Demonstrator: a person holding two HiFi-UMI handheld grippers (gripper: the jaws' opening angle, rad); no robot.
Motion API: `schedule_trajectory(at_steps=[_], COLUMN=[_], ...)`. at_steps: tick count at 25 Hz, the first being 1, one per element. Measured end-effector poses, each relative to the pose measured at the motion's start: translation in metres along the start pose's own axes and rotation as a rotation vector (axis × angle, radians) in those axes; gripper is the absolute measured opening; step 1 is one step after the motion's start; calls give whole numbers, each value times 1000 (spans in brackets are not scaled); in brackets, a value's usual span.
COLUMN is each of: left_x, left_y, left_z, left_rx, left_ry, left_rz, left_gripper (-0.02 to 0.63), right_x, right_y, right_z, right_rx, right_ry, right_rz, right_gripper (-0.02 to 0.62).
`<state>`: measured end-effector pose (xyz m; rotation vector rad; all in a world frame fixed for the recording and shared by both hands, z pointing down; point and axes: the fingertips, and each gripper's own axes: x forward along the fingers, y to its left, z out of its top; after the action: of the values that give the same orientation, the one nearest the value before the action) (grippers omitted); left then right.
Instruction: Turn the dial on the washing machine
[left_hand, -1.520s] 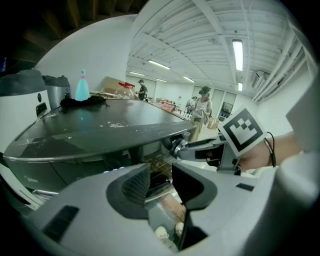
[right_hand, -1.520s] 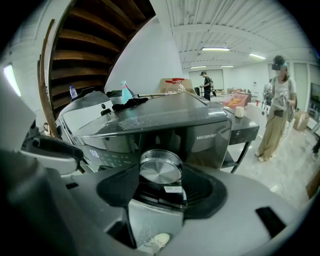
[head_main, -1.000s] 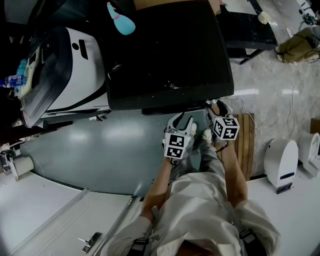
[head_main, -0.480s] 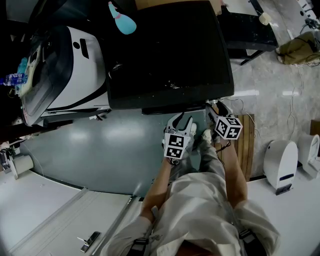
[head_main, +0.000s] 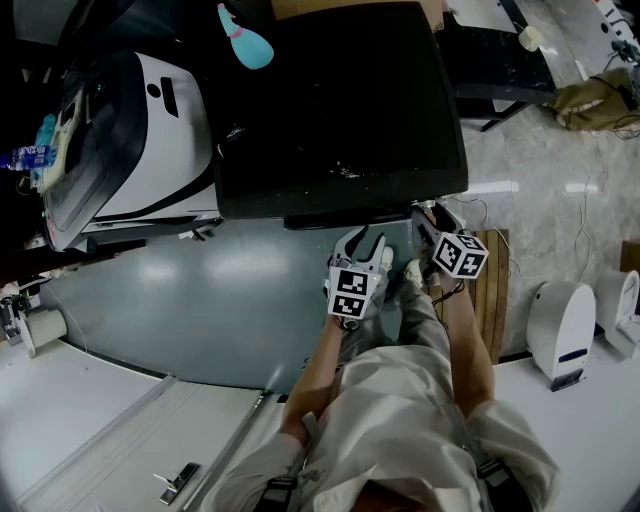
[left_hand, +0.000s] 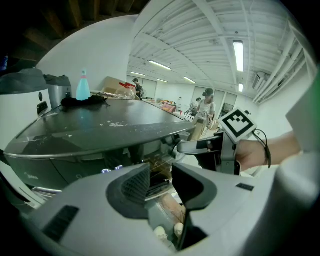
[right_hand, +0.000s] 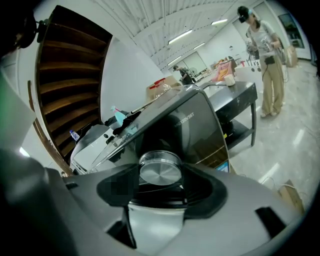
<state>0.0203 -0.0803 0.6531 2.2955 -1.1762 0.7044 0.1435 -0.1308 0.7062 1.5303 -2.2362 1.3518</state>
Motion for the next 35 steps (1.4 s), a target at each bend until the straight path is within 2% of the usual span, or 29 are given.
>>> schedule_trajectory(at_steps=[35], left_x=[1], left_y=[-5], left_z=[-2], left_rx=[-2], left_ry=[9], left_rz=[-7], left_gripper=[141], right_x=[-2], right_y=[-4], right_z=[1], right_rx=[401], right_ry=[-80], right_rz=[155], right_gripper=[265])
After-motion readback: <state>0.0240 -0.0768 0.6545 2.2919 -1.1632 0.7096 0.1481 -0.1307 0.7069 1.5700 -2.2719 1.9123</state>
